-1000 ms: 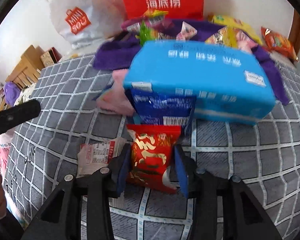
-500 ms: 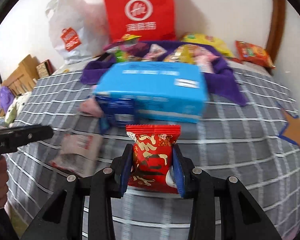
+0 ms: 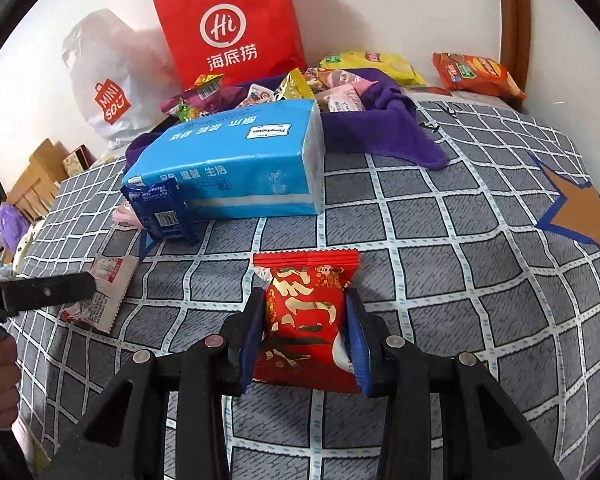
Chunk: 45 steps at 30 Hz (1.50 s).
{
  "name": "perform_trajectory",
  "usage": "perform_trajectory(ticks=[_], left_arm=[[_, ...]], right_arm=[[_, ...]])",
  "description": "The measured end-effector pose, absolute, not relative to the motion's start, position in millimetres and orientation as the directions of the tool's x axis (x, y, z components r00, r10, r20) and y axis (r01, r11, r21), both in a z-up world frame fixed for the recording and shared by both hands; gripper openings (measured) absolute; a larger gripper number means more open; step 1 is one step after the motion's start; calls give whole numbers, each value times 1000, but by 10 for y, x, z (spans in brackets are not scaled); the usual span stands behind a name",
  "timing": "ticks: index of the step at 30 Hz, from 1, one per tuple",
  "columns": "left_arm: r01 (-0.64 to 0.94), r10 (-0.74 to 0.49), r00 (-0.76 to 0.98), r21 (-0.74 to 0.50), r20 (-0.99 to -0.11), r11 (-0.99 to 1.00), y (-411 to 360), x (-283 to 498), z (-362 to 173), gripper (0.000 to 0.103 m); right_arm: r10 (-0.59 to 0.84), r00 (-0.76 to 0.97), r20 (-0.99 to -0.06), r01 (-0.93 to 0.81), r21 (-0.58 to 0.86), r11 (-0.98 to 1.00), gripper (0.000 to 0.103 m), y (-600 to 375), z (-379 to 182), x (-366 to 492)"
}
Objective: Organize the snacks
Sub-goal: 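Grasp the red candy packet with the right gripper, then grasp the white printed wrapper with left gripper while right holds red packet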
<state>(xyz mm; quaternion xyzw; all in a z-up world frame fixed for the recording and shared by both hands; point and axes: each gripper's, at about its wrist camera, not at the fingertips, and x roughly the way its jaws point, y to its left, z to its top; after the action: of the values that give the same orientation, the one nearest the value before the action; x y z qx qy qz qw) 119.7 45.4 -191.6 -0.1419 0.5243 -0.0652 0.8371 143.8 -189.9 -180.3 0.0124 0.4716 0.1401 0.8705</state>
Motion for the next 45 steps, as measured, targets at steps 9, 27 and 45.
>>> perform_trajectory(ticks=[9,27,45], left_arm=[[-41,-94,510,-133,-855,990,224,1138,-1959,81],[-54,30,574,-1,-818,999,101,1042,-1984,73],[-49,-54,566,-99,-822,994,363,958,-1664,42]], right_arm=[[290,508,-811,-235,194,952,40,-1942,-1816,1473],[285,507,-814,-253,175,951,43,-1900,-1821,1459],[294,511,-807,-212,213,954,38,-1933,-1590,1371]])
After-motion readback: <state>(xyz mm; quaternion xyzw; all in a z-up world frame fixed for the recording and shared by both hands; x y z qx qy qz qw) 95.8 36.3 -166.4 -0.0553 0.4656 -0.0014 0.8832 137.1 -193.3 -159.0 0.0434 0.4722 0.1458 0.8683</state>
